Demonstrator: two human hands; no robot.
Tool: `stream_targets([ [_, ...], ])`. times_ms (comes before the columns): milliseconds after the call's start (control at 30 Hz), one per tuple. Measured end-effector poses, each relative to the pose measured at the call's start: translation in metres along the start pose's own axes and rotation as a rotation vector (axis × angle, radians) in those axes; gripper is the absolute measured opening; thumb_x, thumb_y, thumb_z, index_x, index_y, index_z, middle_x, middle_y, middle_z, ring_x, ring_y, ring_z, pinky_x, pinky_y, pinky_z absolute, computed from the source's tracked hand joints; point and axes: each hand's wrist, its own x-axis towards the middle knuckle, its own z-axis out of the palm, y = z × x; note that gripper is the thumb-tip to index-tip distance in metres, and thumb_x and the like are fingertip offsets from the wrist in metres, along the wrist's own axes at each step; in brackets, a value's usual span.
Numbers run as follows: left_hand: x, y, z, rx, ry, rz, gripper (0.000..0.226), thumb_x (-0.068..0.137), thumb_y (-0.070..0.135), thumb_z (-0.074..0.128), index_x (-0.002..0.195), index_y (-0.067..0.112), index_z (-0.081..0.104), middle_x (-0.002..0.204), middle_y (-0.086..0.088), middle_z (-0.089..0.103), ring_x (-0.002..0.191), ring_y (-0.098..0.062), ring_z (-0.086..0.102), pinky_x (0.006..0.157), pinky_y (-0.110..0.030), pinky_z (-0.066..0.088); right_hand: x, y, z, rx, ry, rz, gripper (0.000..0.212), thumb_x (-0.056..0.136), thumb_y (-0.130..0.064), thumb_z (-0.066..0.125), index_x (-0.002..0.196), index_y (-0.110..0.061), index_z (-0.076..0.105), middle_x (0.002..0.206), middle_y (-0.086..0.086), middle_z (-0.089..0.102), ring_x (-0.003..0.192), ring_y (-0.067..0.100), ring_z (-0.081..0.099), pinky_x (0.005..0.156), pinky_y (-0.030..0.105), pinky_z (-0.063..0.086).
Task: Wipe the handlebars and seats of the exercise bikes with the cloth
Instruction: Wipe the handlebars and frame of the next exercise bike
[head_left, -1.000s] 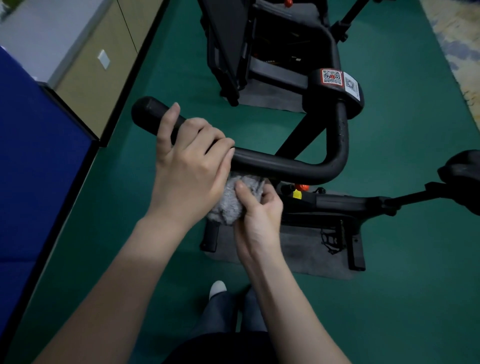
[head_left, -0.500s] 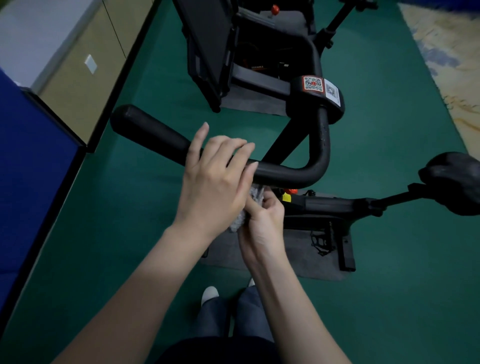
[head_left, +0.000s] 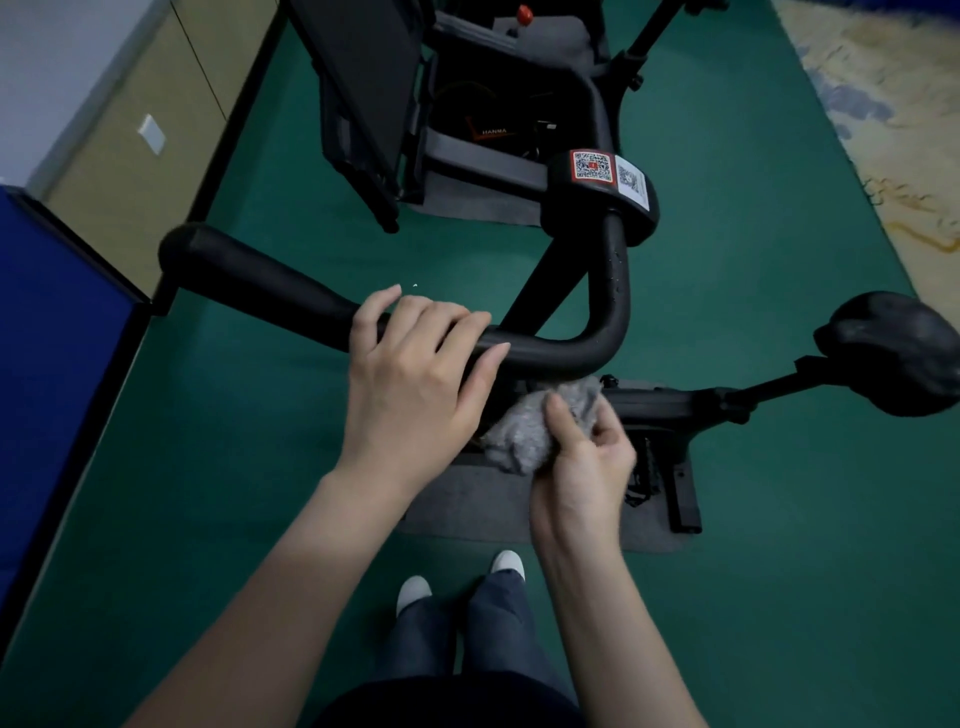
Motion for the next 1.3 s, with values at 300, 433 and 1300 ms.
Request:
stream_targets([
  [300, 0.001, 0.002, 0.003, -0.017, 0.048, -0.018, 0.026, 0.096, 0.036, 0.052, 0.098, 0.017, 0.071, 0.093, 0.004, 0.067, 0.09, -0.021, 0.061, 0.09, -0.035, 0.029, -0.007, 0.007, -0.005, -0.793, 0.021, -1.014, 0.029, 0.085, 0.01, 0.061, 0.113, 0.003, 0.064, 0.113, 0.011, 0.058, 0.108, 0.02, 0.054, 0.099, 0.03, 0.043],
  [433, 0.001, 0.0, 0.004, -0.005, 0.048, -0.013, 0.027, 0.097, 0.037, 0.05, 0.099, 0.018, 0.07, 0.093, 0.005, 0.067, 0.091, -0.02, 0.061, 0.089, -0.035, 0.029, 0.014, -0.012, -0.006, -0.904, 0.05, -1.06, 0.028, 0.084, 0.011, 0.06, 0.111, 0.006, 0.065, 0.11, 0.011, 0.059, 0.103, 0.024, 0.054, 0.097, 0.024, 0.041],
  [1300, -0.001, -0.002, 0.008, 0.001, 0.081, 0.004, 0.027, 0.097, 0.037, 0.049, 0.097, 0.019, 0.069, 0.091, 0.006, 0.066, 0.09, -0.02, 0.06, 0.09, -0.035, 0.029, 0.069, -0.122, 0.058, -1.849, -0.921, -0.621, 0.017, 0.092, -0.016, 0.056, 0.099, -0.008, 0.069, 0.095, 0.012, 0.07, 0.096, 0.03, 0.061, 0.075, 0.031, 0.043],
])
